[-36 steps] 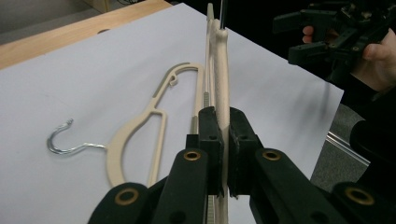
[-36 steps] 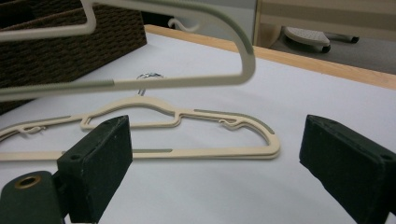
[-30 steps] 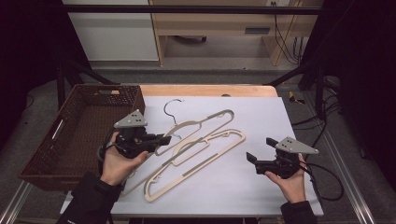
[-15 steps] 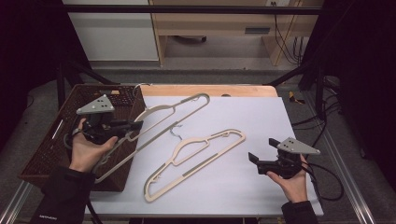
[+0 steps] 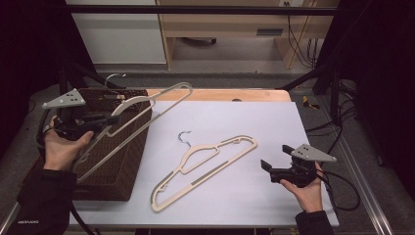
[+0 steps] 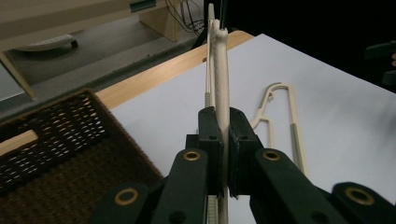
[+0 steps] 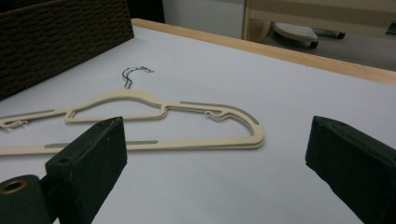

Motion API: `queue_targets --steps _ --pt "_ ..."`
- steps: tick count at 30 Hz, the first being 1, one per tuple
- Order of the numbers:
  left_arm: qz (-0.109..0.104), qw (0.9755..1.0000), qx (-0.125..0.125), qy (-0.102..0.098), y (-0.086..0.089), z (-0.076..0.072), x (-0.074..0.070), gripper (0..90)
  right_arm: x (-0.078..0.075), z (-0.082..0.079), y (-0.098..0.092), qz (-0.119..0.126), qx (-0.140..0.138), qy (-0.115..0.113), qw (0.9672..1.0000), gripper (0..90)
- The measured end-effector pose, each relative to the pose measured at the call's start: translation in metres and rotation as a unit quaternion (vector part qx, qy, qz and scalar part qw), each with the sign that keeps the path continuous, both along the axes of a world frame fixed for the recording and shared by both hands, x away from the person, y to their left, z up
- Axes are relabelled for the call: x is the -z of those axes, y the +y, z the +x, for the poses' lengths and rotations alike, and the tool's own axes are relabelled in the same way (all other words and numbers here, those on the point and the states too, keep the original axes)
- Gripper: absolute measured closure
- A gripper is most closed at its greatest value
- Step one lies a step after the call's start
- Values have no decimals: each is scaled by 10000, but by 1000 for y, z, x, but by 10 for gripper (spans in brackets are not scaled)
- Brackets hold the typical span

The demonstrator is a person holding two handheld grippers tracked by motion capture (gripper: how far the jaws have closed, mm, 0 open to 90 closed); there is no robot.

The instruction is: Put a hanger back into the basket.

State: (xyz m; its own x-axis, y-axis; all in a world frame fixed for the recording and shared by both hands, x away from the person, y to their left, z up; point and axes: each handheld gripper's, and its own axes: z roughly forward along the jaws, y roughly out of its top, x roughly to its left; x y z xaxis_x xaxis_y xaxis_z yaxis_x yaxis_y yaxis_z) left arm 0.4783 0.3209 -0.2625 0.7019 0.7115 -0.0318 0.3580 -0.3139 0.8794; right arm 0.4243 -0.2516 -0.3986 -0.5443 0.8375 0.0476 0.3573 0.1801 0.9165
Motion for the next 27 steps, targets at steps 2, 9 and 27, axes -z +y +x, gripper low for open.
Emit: queue_targets --steps 2,9,27 --pt "-4 9999 -136 -24 14 4 -1 860 -1 0 -1 11 27 2 10000 53" --pt "-36 9996 -290 -19 37 10 2 860 0 0 -1 -30 18 -9 10000 52" --pt "41 9965 -808 220 93 19 25 860 1 1 0 -64 30 17 10000 51"
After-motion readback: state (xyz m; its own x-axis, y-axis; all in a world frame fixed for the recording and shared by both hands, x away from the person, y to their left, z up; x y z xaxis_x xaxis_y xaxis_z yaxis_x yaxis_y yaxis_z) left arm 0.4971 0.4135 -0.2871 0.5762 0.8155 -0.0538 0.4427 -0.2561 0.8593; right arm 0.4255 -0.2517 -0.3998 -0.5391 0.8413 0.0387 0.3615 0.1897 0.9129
